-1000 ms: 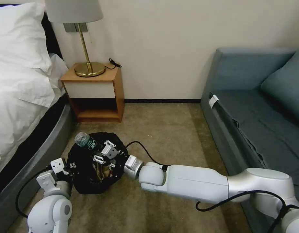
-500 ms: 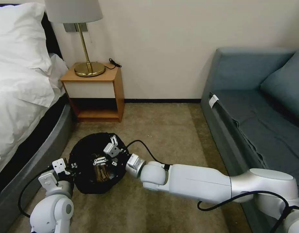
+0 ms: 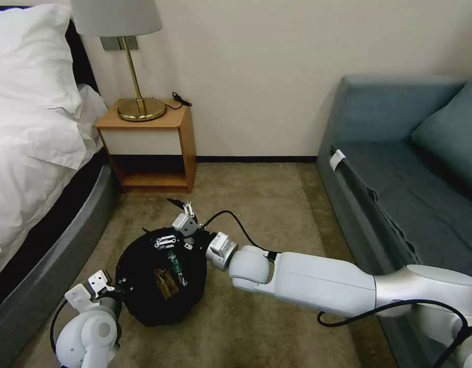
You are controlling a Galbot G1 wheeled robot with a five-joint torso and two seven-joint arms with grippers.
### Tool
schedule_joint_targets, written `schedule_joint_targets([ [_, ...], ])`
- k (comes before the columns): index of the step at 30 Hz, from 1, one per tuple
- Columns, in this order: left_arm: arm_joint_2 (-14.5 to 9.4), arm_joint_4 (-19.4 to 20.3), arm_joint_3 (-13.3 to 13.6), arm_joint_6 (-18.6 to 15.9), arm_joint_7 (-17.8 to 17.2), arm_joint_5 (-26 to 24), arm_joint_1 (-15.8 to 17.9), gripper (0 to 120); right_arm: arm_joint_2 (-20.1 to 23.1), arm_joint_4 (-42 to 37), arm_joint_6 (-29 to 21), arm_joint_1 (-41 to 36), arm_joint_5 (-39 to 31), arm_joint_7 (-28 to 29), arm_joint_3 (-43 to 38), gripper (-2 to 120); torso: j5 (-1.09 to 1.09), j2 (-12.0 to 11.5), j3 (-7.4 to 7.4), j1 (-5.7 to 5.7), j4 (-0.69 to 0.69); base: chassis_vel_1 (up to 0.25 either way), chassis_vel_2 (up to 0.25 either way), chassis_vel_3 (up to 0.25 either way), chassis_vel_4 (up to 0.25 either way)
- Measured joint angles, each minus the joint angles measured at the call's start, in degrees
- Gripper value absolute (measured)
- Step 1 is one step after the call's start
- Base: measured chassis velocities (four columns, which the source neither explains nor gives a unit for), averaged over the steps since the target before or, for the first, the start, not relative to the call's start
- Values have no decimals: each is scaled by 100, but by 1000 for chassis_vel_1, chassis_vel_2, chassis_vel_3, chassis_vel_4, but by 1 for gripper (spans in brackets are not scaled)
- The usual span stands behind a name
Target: Pick up the trash bin, then pick up the garbage on the floor and place it into the trash bin.
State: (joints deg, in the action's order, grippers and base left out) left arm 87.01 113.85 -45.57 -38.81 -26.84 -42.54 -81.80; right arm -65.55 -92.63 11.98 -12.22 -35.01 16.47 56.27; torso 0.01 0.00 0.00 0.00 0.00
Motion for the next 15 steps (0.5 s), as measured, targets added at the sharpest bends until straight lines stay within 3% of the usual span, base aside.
schedule_joint_targets([
  [9, -8, -53, 23, 1, 46, 114, 25, 3, 178, -67, 0, -83, 32, 4, -91, 100, 1, 0, 0, 0, 0, 0, 0, 0, 0],
  [12, -8, -26, 43, 173, 335, 378, -20, 18, 270, -81, 0, -121, 37, 4, -178, 100, -5, 0, 0, 0, -1, 0, 0, 0, 0],
  [15, -13, 40, 32, 294, 564, 539, -63, 24, 339, -99, 0, -149, 39, 4, -249, 100, -2, 0, 0, 0, -1, 0, 0, 0, 0],
])
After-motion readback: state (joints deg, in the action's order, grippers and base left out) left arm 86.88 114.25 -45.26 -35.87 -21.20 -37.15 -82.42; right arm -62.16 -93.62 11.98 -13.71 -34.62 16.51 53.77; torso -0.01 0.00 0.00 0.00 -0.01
